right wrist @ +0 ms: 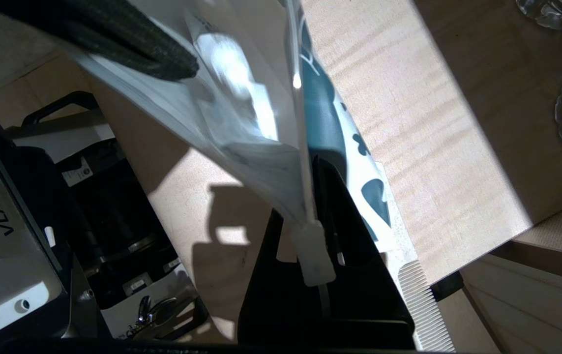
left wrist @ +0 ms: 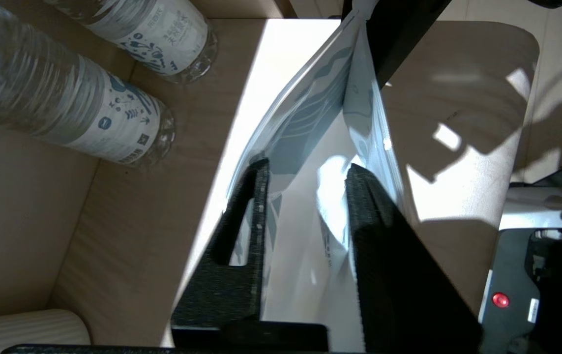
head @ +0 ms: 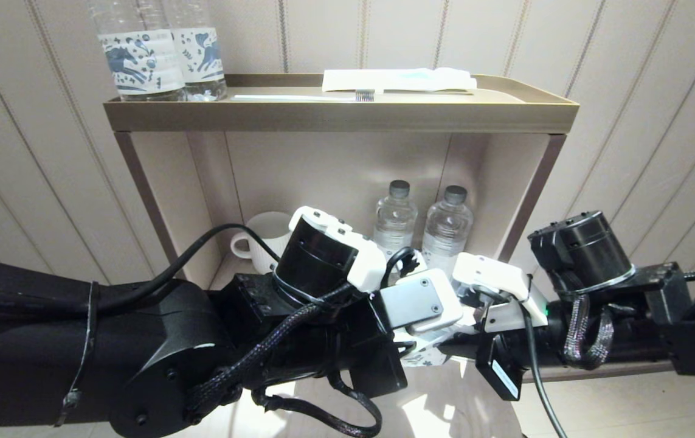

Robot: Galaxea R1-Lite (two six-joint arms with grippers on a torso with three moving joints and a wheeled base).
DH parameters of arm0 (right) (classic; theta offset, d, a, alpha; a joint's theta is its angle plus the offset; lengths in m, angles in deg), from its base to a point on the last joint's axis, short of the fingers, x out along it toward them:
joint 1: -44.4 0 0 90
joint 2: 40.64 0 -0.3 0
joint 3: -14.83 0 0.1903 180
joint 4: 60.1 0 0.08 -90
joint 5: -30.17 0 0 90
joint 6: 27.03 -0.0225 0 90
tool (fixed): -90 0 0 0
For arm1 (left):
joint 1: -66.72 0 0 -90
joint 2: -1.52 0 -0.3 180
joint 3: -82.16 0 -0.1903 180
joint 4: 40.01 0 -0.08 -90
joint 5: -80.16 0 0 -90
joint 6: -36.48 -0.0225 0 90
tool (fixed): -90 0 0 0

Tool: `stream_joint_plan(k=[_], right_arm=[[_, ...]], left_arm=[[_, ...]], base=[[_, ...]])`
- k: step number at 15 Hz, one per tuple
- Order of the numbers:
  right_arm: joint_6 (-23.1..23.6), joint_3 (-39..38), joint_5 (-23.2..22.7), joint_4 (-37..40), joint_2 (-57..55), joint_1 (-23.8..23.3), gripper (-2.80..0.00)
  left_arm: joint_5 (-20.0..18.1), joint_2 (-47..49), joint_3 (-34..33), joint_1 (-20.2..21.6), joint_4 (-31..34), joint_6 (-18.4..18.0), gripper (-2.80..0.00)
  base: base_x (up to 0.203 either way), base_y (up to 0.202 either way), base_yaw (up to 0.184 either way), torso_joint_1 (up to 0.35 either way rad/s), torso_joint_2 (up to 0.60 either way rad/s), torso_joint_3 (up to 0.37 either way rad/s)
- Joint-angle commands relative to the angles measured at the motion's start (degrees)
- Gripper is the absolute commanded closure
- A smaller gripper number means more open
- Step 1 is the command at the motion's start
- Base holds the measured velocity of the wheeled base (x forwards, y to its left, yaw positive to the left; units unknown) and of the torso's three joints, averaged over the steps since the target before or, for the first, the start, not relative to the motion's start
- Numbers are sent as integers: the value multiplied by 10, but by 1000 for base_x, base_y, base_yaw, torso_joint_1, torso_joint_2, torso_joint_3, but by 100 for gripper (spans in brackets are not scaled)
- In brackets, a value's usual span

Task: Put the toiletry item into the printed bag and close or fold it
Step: Place the toothpaste in the storage bag, then hand it to the other hand

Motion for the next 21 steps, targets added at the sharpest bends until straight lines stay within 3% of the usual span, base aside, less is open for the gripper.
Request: stream_joint_plan(k=[1, 9, 13, 16, 21], right_arm=[[1, 0, -1, 0, 0, 1, 0], [1, -4, -8, 0, 5, 1, 0], [1, 1, -17, 0, 9, 1, 0], [1, 8, -18, 0, 16, 1, 0], [1, 6, -24, 2, 31, 1, 0]], left_arm=[[1, -1, 1, 1, -2, 3, -280], [1, -115, -10, 27, 15, 5, -280], [-11, -197, -76, 81, 76, 14, -280], [-39, -208, -138, 115, 77, 19, -280], [-59, -191, -168, 140, 47, 18, -280]], base=[[0, 0, 0, 0, 0, 0], [0, 0, 0, 0, 0, 0], [0, 0, 0, 0, 0, 0], [0, 0, 0, 0, 0, 0], [0, 0, 0, 0, 0, 0]])
